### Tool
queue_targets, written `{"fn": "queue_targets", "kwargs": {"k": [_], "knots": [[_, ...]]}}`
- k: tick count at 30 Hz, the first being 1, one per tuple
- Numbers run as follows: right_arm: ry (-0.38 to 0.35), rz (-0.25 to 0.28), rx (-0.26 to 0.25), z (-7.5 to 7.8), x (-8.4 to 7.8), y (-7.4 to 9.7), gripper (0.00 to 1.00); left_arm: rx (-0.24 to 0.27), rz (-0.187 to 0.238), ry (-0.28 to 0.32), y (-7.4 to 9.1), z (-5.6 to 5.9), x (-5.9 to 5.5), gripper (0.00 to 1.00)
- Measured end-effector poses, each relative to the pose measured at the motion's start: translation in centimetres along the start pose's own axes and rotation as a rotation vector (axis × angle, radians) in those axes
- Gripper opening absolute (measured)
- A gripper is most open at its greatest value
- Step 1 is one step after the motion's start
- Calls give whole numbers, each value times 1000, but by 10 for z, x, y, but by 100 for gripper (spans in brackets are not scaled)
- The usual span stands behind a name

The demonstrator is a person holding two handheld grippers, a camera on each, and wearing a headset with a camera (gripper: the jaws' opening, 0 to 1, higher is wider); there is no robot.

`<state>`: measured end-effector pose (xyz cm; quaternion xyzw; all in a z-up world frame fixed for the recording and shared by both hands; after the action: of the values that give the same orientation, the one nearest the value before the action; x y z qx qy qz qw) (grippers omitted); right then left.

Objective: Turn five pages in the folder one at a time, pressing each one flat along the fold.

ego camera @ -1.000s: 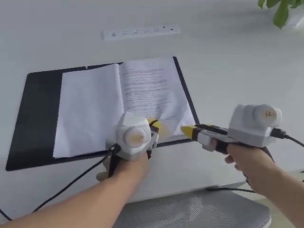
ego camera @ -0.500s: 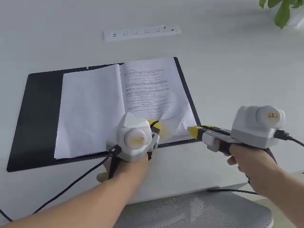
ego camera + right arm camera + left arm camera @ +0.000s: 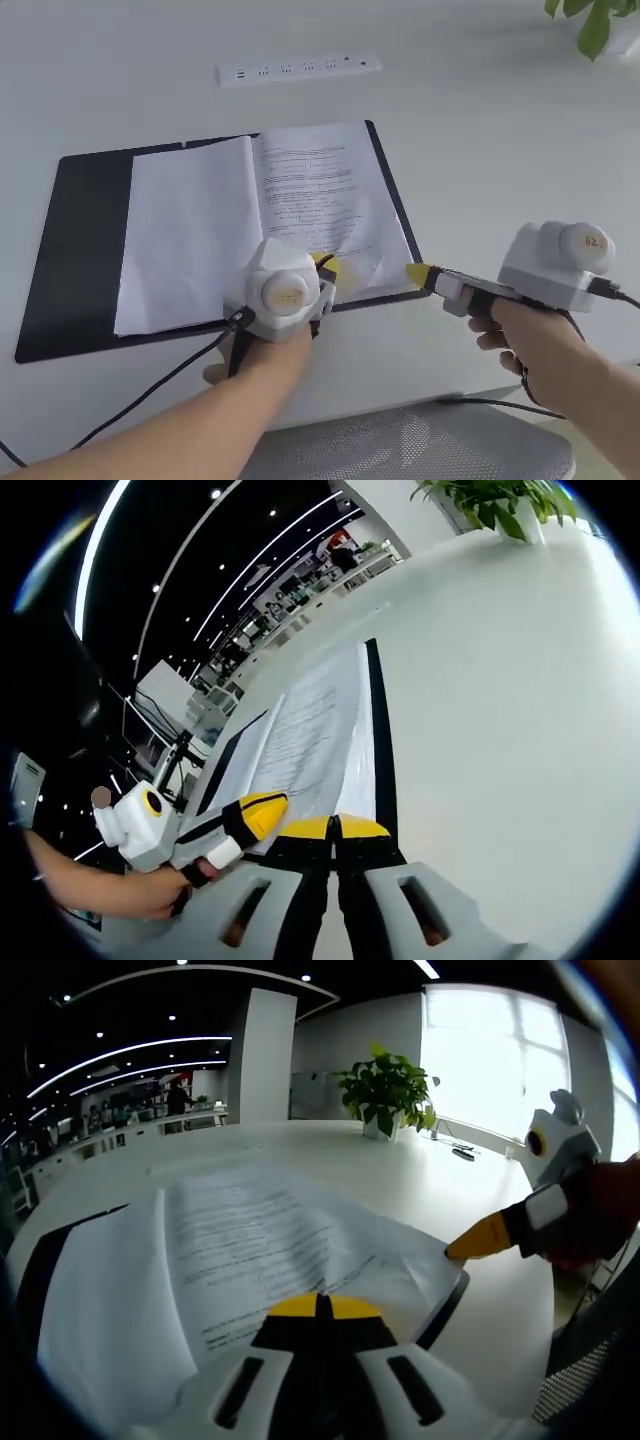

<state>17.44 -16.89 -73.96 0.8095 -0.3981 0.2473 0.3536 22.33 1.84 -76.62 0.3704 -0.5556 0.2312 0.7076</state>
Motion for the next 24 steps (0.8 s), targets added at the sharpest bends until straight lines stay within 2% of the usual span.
{"fn": "queue_targets", "kwargs": {"k": [6, 10, 13, 16, 17, 20, 24], "knots": [[-12, 26, 5, -5, 2, 1, 0, -4, -8, 13, 0, 0, 2, 0], [-9, 41, 17, -9, 7, 3, 0, -23, -29, 50, 1, -3, 5, 1], [-10, 55, 37, -14, 11, 4, 0, -41, -45, 69, 5, -3, 9, 9], [-15, 67, 60, -23, 14, 4, 0, -44, -57, 74, 12, -5, 12, 15], [-18, 69, 68, -25, 14, 5, 0, -56, -67, 58, 16, -5, 13, 15], [-9, 76, 105, -37, 16, 5, 0, -77, -59, 31, 26, -8, 19, 16], [1, 86, 137, -52, 18, 3, 0, -73, -43, 30, 40, -17, 29, 16]]}}
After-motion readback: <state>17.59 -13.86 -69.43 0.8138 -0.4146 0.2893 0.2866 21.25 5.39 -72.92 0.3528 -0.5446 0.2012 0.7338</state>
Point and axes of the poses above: the centre of the closed fingertips' face, and the gripper's own axes: y roughly backward along the fingers, z roughly to its right, x roughly out of its top, the point moved 10 cm from there along y, roughly backward along the fingers, and after that the axes turned 10 degrees about z, right-handed, at the moved point
